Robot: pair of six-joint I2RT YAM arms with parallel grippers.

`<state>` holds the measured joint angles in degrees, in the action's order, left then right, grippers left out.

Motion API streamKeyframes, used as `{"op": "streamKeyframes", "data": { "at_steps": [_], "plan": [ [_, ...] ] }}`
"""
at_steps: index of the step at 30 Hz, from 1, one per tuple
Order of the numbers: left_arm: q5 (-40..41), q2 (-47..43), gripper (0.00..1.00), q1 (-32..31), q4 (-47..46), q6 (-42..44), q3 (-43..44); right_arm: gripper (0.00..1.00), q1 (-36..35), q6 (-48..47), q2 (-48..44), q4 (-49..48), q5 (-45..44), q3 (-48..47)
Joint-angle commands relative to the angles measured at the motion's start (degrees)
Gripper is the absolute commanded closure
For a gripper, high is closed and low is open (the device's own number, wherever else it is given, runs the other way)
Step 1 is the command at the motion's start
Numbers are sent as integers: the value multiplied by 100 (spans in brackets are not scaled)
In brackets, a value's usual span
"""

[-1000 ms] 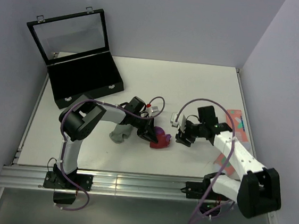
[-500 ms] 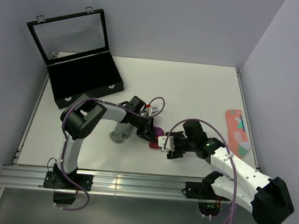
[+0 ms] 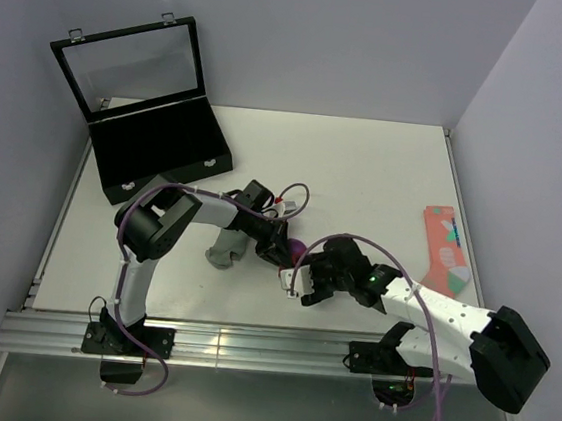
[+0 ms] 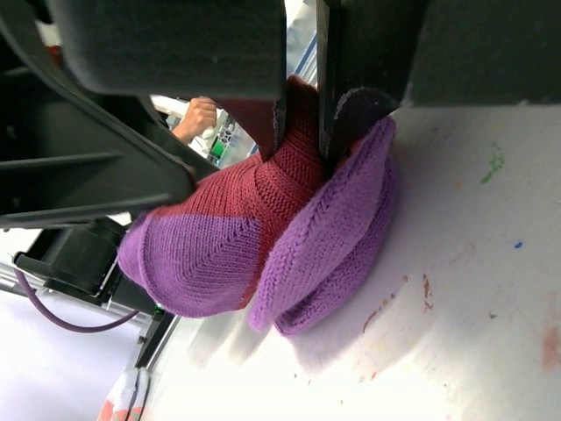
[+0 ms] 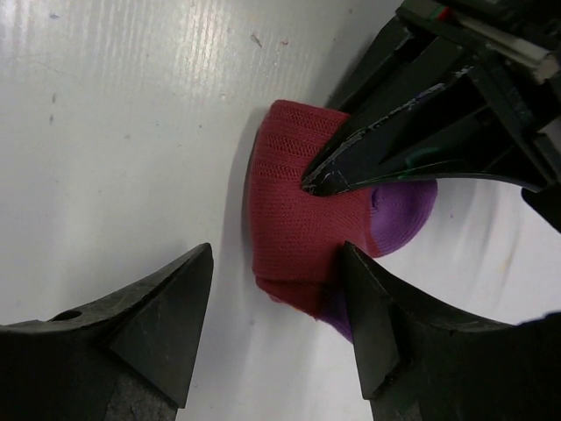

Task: Roll the socks
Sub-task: Roll the sock at the center of the board.

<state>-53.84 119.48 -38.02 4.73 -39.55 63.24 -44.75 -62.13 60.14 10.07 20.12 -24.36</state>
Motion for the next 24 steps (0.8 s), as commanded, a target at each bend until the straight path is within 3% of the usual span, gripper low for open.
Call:
{"op": "streamKeyframes", "data": {
  "at_steps": [1, 7, 10, 13, 15, 17, 24],
  "plan": [
    [1834, 664, 100, 58, 1372, 764, -453, 33, -86, -63, 365, -329, -350, -69],
    [1667, 664, 100, 93, 1390, 879, -418, 35, -86, -71, 832, -417, -518, -166],
    [1553, 647, 100, 93, 1355, 931, -436, 41, -95, -1, 1104, -462, -597, -271],
    [1386, 594, 100, 102, 1302, 975, -453, 53, -86, -1, 1376, -453, -702, -376],
    [1341, 506, 100, 93, 1258, 976, -462, 67, -95, -1, 1483, -383, -729, -429],
    [1368, 375, 93, 119, 1136, 932, -488, 75, -86, 8, 1536, -330, -711, -464],
    [1964, -530, 63, 207, -173, 353, -927, 77, -78, 60, 1711, -32, -746, -666]
  ]
}}
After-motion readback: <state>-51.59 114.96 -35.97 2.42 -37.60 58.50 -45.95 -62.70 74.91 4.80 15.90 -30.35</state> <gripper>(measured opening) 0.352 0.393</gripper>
